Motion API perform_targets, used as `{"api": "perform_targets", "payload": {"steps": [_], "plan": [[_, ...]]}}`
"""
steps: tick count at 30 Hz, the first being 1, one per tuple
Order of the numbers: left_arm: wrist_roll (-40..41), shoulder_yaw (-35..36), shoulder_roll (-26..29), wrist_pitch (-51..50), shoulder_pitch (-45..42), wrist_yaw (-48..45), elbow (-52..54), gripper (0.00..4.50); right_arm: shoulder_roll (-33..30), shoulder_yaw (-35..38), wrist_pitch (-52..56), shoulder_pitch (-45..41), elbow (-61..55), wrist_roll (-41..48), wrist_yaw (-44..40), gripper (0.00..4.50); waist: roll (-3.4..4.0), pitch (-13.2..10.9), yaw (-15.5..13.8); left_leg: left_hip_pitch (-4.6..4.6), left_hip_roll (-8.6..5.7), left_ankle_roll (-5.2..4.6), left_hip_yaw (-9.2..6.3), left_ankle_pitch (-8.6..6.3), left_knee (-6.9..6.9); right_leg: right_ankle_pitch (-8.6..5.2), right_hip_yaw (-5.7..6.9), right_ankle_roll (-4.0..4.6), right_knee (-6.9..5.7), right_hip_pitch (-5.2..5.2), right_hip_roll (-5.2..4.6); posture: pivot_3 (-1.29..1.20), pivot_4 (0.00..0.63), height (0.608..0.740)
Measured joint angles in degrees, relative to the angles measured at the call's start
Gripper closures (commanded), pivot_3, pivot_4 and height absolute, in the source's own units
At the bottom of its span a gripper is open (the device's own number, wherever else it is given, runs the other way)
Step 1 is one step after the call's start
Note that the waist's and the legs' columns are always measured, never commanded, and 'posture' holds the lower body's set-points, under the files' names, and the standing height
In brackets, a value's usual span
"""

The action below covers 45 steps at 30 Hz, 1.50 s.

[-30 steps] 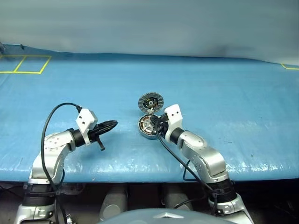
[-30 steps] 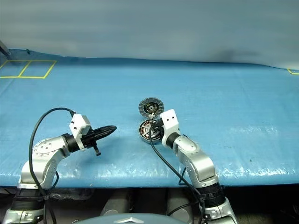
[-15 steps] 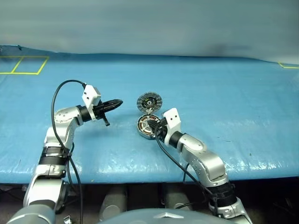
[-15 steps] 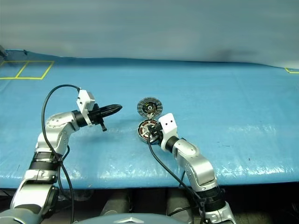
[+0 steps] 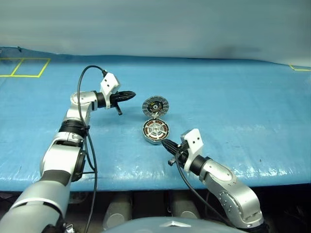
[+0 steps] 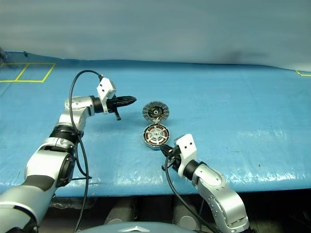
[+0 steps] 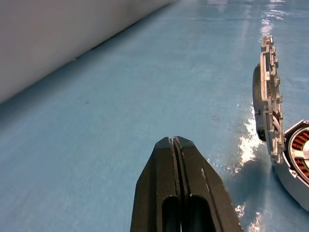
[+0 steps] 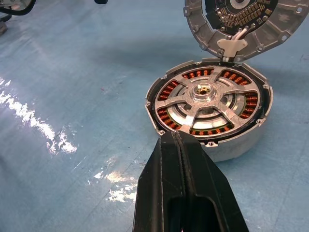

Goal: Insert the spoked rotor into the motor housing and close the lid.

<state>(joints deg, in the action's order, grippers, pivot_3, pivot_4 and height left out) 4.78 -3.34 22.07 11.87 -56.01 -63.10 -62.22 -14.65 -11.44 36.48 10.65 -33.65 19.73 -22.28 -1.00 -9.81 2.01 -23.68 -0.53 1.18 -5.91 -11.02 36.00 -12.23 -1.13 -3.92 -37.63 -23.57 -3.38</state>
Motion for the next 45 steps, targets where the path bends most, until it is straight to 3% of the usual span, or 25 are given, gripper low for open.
{"api": "perform_targets", "payload": {"steps": [12,24,45], "plan": [[-2.5,-0.5,-5.4,2.9,-8.4,-6.1,-7.1,4.46,2.5,-1.4,-5.3,5.6,1.7,-1.8,2.7,4.5,-0.03,0.0,0.1,-0.02,0.01,0.0,0.0,0.0,-0.02,0.0,0.01,-0.01,0.0,-0.04,0.0,0.0,0.15,0.74],[-5.3,-1.9,-8.5,2.8,-11.9,-10.8,-9.0,4.46,8.0,-2.2,-19.2,10.1,8.9,-5.1,5.0,4.5,-0.05,0.0,0.1,-0.05,0.01,0.0,-0.01,0.0,0.0,-0.07,0.01,0.1,0.03,-0.03,0.0,0.0,0.15,0.74],[-9.2,-6.4,-9.3,2.4,-11.3,-24.6,-8.8,4.46,8.8,-2.2,-21.2,9.2,11.7,-5.7,5.2,4.5,-0.04,0.0,0.1,-0.03,0.02,-0.01,-0.01,0.0,-0.01,-0.13,0.01,0.2,0.0,-0.03,0.0,0.0,0.15,0.74]]}}
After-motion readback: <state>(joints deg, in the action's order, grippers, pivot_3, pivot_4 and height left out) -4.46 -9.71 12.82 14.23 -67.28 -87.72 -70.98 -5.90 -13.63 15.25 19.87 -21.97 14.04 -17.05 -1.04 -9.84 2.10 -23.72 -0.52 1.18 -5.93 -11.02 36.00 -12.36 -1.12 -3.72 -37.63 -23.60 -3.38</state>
